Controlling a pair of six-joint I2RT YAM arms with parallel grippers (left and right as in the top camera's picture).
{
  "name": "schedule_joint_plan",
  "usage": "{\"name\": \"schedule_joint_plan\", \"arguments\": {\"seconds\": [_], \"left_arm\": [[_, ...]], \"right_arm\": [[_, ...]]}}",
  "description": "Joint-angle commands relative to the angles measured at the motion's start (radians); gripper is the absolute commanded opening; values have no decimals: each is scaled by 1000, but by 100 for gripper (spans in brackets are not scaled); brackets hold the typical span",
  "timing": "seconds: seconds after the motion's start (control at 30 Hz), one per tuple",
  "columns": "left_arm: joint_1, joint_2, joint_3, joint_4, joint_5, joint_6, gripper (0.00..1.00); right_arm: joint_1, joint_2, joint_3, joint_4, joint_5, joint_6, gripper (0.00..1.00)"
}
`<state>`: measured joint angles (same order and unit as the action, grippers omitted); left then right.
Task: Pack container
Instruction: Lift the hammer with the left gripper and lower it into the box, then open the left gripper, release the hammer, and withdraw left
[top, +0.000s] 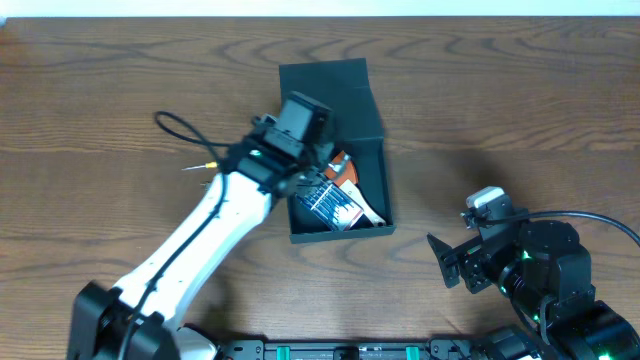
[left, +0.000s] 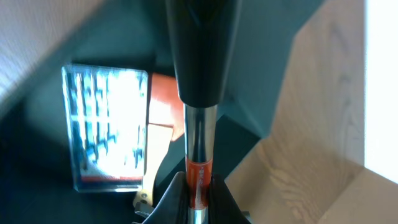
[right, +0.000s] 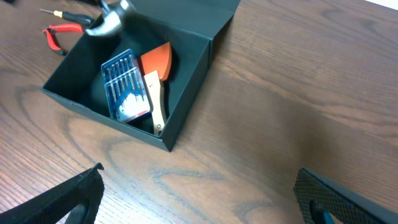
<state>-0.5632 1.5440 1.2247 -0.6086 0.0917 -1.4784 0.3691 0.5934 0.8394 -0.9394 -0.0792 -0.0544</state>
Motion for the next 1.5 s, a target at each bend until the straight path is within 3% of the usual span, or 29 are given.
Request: {"name": "schedule_joint_plan", "arguments": {"seconds": [0.0, 0.3, 1.47], "left_arm": [[-43, 39, 18, 14, -13, -166, 6], [-103, 133, 18, 25, 58, -274, 6], [-122, 348, 18, 84, 119, -277, 8]], "right_arm": [[-9, -5, -1, 1, -7, 16, 99], [-9, -5, -1, 1, -7, 16, 99], [-9, -5, -1, 1, -7, 16, 99]]}}
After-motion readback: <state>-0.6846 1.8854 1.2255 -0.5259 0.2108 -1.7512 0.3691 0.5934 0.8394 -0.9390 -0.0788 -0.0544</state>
